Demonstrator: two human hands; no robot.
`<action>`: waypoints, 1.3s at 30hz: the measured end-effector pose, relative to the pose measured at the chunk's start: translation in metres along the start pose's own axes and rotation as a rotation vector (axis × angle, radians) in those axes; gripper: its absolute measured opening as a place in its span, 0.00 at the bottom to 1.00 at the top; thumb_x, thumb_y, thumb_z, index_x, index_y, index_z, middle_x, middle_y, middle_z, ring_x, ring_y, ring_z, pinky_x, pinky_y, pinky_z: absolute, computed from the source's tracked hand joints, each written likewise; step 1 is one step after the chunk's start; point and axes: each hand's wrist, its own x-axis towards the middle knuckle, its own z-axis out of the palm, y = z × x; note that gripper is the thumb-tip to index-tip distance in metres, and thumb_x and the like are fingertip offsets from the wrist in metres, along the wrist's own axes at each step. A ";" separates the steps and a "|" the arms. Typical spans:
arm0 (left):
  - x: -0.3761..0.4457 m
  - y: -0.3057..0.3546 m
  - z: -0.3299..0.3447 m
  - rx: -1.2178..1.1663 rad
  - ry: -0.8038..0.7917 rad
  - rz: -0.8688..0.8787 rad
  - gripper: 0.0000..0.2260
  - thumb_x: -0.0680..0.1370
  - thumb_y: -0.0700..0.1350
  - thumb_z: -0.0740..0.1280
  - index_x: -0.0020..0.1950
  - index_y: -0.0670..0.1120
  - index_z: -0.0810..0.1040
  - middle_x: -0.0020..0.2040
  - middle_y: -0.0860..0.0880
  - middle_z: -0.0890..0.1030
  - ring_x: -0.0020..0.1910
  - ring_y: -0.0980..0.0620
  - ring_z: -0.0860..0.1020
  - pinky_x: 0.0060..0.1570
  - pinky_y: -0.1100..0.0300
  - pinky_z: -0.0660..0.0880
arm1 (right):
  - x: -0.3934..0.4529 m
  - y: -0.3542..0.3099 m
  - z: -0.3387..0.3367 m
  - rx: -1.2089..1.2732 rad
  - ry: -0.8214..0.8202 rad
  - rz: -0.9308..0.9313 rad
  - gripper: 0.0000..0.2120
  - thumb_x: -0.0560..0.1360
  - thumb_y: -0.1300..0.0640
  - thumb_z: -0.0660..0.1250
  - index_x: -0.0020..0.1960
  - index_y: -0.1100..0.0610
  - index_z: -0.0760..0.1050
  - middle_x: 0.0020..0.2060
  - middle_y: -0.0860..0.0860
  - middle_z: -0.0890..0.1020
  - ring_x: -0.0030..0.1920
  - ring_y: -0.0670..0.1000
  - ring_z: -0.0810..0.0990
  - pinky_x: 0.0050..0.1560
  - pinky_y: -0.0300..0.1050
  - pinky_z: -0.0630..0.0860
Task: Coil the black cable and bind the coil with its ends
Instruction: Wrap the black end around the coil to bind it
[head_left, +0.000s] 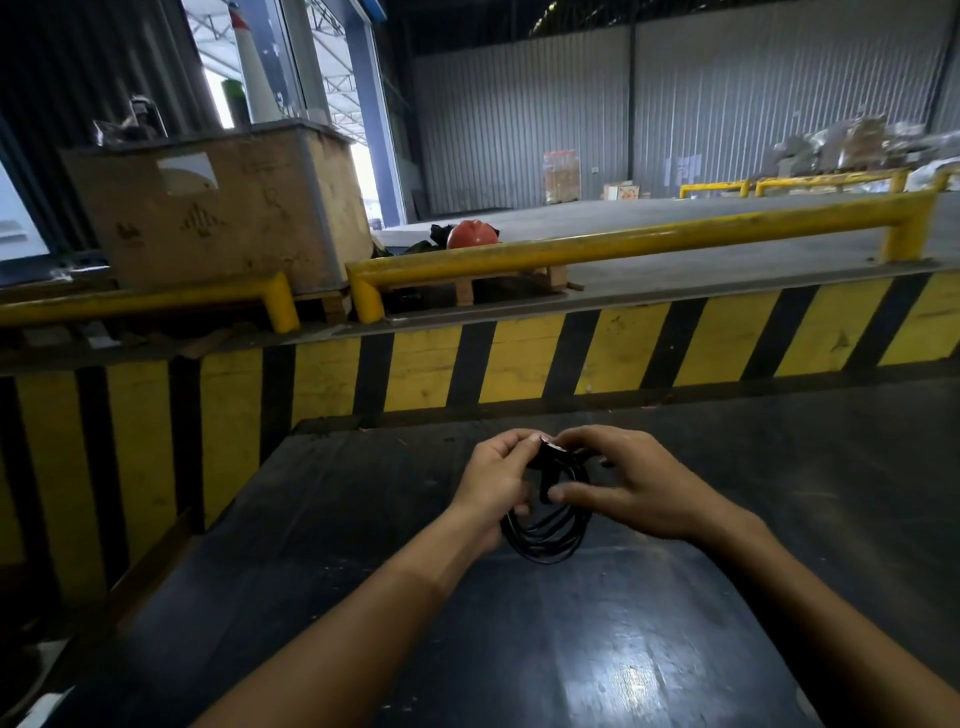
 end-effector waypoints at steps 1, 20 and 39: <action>0.001 -0.001 0.001 0.014 0.009 -0.009 0.09 0.81 0.44 0.59 0.46 0.46 0.79 0.39 0.46 0.79 0.19 0.58 0.69 0.17 0.65 0.60 | -0.001 0.001 0.001 -0.053 -0.027 0.023 0.26 0.68 0.44 0.72 0.63 0.48 0.70 0.57 0.44 0.78 0.56 0.41 0.76 0.54 0.37 0.75; 0.002 -0.014 0.009 0.048 0.002 -0.197 0.11 0.81 0.47 0.59 0.43 0.45 0.76 0.37 0.46 0.77 0.19 0.58 0.63 0.20 0.66 0.61 | -0.009 0.015 0.039 0.036 0.369 -0.009 0.05 0.70 0.59 0.73 0.46 0.57 0.83 0.42 0.50 0.84 0.42 0.45 0.81 0.44 0.32 0.75; -0.028 -0.096 -0.003 -0.184 -0.156 -0.312 0.11 0.71 0.35 0.71 0.51 0.43 0.76 0.39 0.47 0.81 0.39 0.51 0.81 0.44 0.54 0.77 | -0.042 0.054 0.087 0.178 0.682 0.195 0.05 0.68 0.65 0.73 0.43 0.58 0.84 0.38 0.49 0.84 0.39 0.44 0.81 0.42 0.33 0.77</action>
